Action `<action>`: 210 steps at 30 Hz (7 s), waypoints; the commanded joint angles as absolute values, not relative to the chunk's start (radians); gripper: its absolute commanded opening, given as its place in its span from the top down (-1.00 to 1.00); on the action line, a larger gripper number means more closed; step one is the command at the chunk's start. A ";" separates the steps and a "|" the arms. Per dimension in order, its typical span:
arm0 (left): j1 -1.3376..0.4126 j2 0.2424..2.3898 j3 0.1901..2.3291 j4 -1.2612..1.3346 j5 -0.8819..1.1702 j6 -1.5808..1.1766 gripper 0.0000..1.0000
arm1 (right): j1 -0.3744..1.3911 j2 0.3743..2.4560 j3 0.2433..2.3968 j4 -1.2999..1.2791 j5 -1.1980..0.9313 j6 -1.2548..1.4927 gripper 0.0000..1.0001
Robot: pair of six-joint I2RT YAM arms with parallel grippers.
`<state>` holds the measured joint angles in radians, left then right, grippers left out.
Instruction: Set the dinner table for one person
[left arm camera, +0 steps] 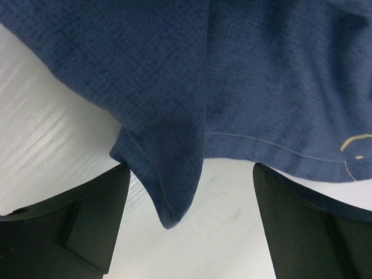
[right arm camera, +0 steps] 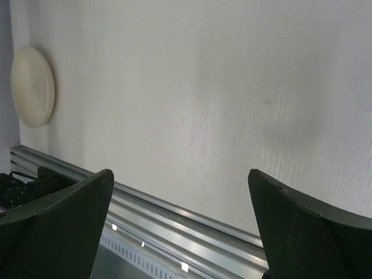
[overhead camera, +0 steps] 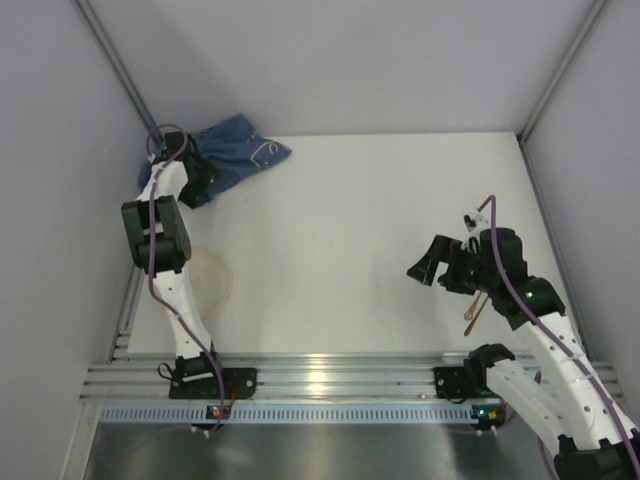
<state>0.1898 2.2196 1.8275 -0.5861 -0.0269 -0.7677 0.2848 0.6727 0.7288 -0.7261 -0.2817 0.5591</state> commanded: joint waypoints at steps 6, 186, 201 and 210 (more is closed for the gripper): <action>0.163 2.315 1.995 -0.545 -0.034 -0.698 -0.21 | 0.270 0.801 0.793 -0.673 -0.290 0.492 -0.99; 0.320 1.386 0.987 -0.520 -0.050 -0.881 1.00 | 0.270 1.480 1.128 -0.831 -0.219 0.365 -0.46; -0.374 2.149 1.905 -0.701 0.104 -0.669 1.00 | 0.088 1.224 1.121 -0.965 -0.072 0.408 -0.59; -0.486 2.266 1.967 -0.756 0.025 -0.661 1.00 | -0.084 1.126 1.094 -1.043 -0.035 0.383 -0.64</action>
